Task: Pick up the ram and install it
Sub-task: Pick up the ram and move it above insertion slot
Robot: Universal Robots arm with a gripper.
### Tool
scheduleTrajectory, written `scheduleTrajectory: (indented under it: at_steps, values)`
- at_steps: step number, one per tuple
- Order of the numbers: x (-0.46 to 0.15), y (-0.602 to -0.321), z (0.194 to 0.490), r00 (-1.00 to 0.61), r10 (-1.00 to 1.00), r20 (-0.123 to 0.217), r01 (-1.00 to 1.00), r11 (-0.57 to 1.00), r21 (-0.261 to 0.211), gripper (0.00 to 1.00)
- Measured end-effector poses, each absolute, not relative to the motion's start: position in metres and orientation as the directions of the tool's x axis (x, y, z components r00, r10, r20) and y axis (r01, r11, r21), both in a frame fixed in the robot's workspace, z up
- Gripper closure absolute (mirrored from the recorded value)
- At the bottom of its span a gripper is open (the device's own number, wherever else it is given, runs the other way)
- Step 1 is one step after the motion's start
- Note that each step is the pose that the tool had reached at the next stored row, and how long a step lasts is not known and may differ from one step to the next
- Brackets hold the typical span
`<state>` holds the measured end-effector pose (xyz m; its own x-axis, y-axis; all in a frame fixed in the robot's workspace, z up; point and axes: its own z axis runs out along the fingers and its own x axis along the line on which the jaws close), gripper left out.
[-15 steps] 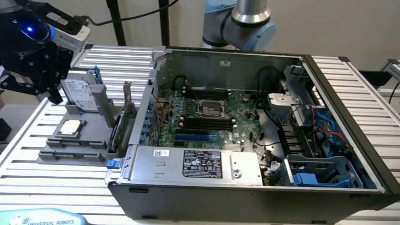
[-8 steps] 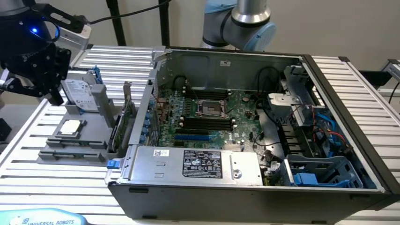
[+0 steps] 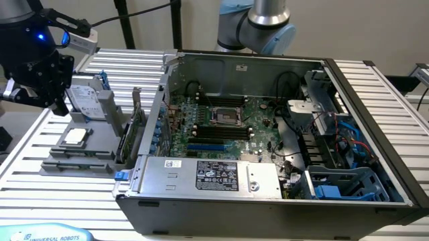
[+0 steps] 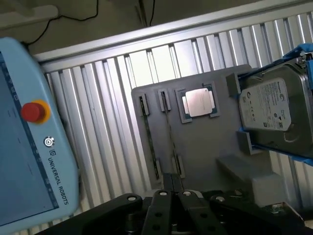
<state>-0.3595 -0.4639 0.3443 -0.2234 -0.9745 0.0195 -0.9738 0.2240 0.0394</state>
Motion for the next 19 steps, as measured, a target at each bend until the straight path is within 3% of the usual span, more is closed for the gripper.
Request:
scheduleTrajectory:
  at_steps: [16,18,19]
  values:
    - [-0.381,-0.470,0.316,-0.189,-0.982,0.016,-0.982,0.189,0.025,0.89]
    - [-0.381,-0.471,0.312,-0.189,-0.982,0.016,-0.982,0.189,0.023,0.88]
    - [-0.382,-0.471,0.310,-0.189,-0.982,0.016,-0.982,0.189,0.022,0.82]
